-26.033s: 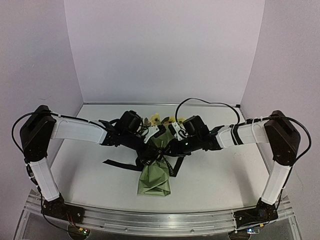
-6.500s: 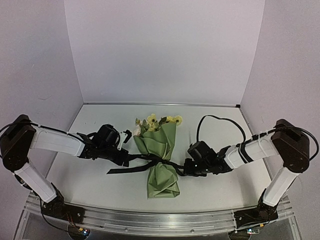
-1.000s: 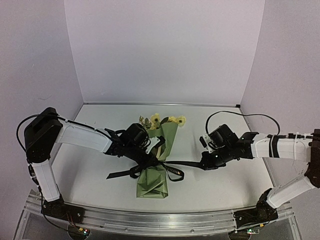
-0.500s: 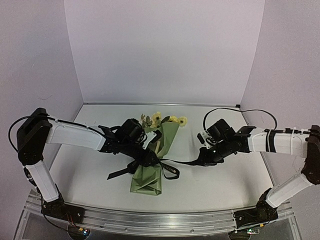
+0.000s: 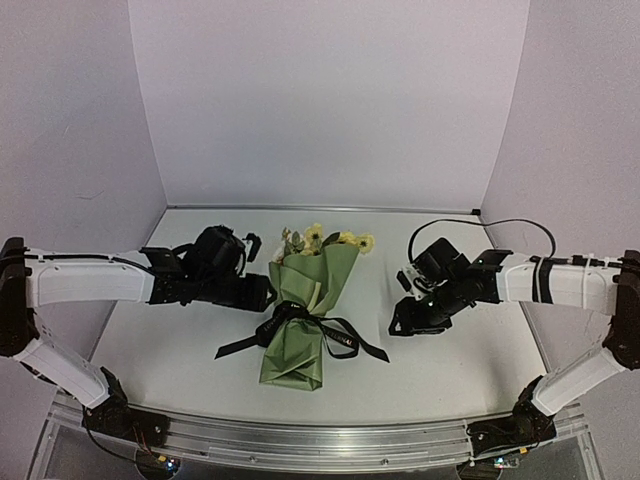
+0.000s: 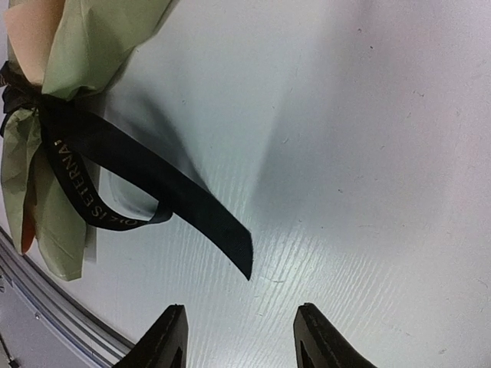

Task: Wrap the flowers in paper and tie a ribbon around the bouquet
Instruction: Adjust the ribbon on the folded bouquet.

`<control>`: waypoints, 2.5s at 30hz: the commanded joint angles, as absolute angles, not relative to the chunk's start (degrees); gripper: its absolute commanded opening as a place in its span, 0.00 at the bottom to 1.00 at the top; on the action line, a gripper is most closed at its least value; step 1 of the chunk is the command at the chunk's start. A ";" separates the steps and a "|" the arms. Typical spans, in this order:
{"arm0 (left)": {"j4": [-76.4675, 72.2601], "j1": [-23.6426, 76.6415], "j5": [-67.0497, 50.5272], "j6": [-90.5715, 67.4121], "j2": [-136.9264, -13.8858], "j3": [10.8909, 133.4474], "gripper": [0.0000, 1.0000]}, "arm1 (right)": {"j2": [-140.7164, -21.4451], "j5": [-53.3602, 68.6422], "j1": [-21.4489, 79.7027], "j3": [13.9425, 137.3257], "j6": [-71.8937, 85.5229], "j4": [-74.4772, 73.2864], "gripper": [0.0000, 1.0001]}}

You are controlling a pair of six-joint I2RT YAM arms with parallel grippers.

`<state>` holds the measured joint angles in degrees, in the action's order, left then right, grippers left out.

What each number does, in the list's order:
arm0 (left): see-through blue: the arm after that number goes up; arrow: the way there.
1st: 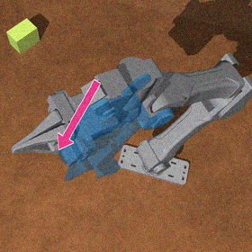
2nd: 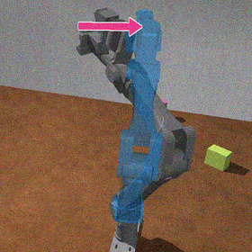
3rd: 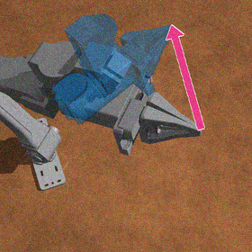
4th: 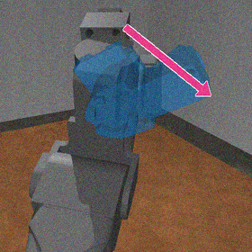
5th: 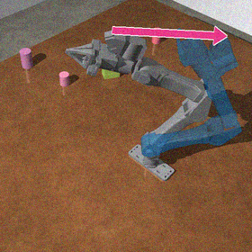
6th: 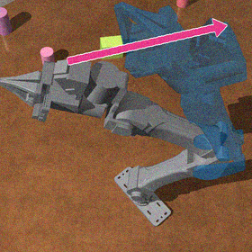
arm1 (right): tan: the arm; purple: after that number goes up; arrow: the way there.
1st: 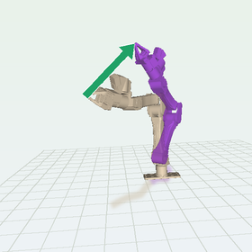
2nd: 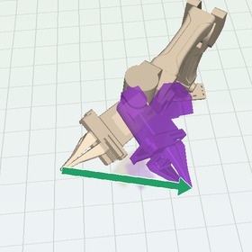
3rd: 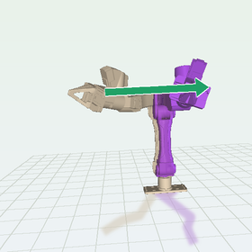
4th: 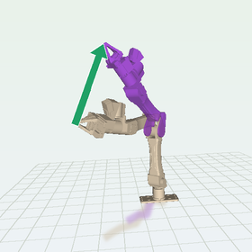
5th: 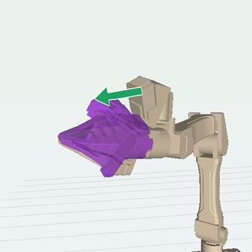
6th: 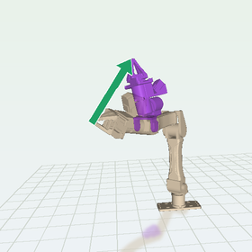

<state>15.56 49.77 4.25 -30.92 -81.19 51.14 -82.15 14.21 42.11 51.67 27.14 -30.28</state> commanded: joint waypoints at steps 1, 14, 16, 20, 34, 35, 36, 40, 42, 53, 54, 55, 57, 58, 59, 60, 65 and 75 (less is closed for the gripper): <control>19.39 49.28 3.89 -41.76 -78.32 44.15 0.59 | -83.76 11.54 48.18 56.74 29.44 -33.58 0.49; 11.84 47.89 -2.77 -44.30 -82.96 42.42 0.61 | -93.01 4.84 54.56 57.40 43.45 -26.06 0.47; 11.17 47.76 -3.15 -44.20 -84.13 42.74 0.61 | -93.62 4.15 54.83 57.01 44.94 -24.45 0.47; 9.37 47.58 -4.35 -43.51 -86.46 43.13 0.56 | -95.14 2.33 55.29 57.22 47.48 -22.90 0.47; 5.19 47.57 -6.22 -43.40 -89.03 42.80 0.26 | -100.63 -2.07 57.35 60.88 52.88 -21.22 0.49; 5.15 47.58 -6.13 -43.34 -88.93 42.76 0.24 | -100.66 -2.33 57.40 61.05 52.95 -21.30 0.49; 5.07 47.54 -5.99 -43.32 -88.80 42.67 0.22 | -100.73 -2.60 57.44 61.21 53.07 -21.40 0.49; 4.75 47.46 -6.17 -43.10 -88.68 42.60 0.13 | -101.04 -3.22 57.86 62.07 53.34 -21.74 0.49; 4.65 47.47 -6.40 -42.95 -88.51 42.54 0.05 | -101.69 -3.24 58.05 63.04 53.47 -22.99 0.49; 6.04 47.46 -4.24 -42.64 -85.22 41.28 0.00 | -105.32 -4.72 58.62 65.86 56.12 -27.65 0.40; 6.18 47.46 -3.94 -42.61 -84.98 41.21 0.00 | -105.61 -4.71 58.62 66.04 56.15 -27.84 0.39; 6.31 47.46 -3.61 -42.57 -84.76 41.13 0.00 | -105.88 -4.66 58.64 66.25 56.16 -28.00 0.38; 6.30 47.43 -3.02 -42.57 -84.41 40.94 0.00 | -106.71 -4.18 58.68 66.86 56.29 -28.10 0.35; 6.25 47.38 -2.76 -42.54 -84.26 40.88 0.00 | -107.13 -3.87 58.67 67.20 56.37 -28.14 0.34; 6.19 47.38 -2.53 -42.47 -84.12 40.84 0.00 | -107.63 -3.69 58.67 67.37 56.56 -28.09 0.31; 6.14 47.35 -2.32 -42.41 -83.97 40.79 0.00 | -108.02 -3.54 58.66 67.59 56.71 -28.05 0.29; 6.44 46.70 -0.70 -42.44 -82.49 40.27 0.00 | -108.48 -3.90 58.58 68.23 56.57 -27.71 0.14; 10.54 43.92 7.77 -42.20 -80.16 40.17 0.00 | -104.18 -8.63 57.03 67.80 50.19 -33.70 0.00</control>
